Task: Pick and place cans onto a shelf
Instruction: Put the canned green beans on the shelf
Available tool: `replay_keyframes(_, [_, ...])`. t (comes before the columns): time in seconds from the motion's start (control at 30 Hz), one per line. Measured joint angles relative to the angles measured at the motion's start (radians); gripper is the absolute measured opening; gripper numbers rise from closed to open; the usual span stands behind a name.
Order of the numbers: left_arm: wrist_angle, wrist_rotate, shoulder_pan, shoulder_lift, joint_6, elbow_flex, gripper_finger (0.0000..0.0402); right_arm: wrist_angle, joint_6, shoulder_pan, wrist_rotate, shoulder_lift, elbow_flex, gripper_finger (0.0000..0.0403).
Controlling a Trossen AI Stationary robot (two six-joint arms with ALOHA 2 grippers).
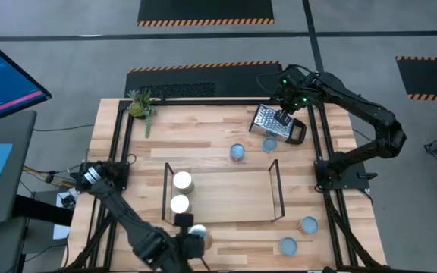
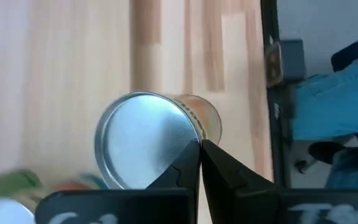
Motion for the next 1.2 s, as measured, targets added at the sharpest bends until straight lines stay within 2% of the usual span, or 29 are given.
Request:
replay_keyframes(0.2, [-0.011,0.04,0.097,0.0,0.193,0.011,0.0,0.0,0.0,0.0,0.0,0.0,0.0,0.0033])
replay_keyframes(0.43, [-0.093,0.116,0.207,-0.001,0.306,0.011,0.0,0.0,-0.008,0.0,0.0,0.0,0.0,0.0033])
replay_keyframes(0.63, [-0.151,0.124,0.267,-0.003,0.325,0.012,0.0,0.0,-0.033,0.0,0.0,0.0,0.0,0.0033])
replay_keyframes(0.87, [-0.154,0.258,0.298,-0.003,0.331,0.004,0.0,0.0,-0.036,0.0,0.0,0.0,0.0,0.0033])
replay_keyframes(1.2, [-0.151,0.233,0.298,-0.003,0.318,0.003,0.0,0.0,-0.034,0.0,0.0,0.0,0.0,0.0033])
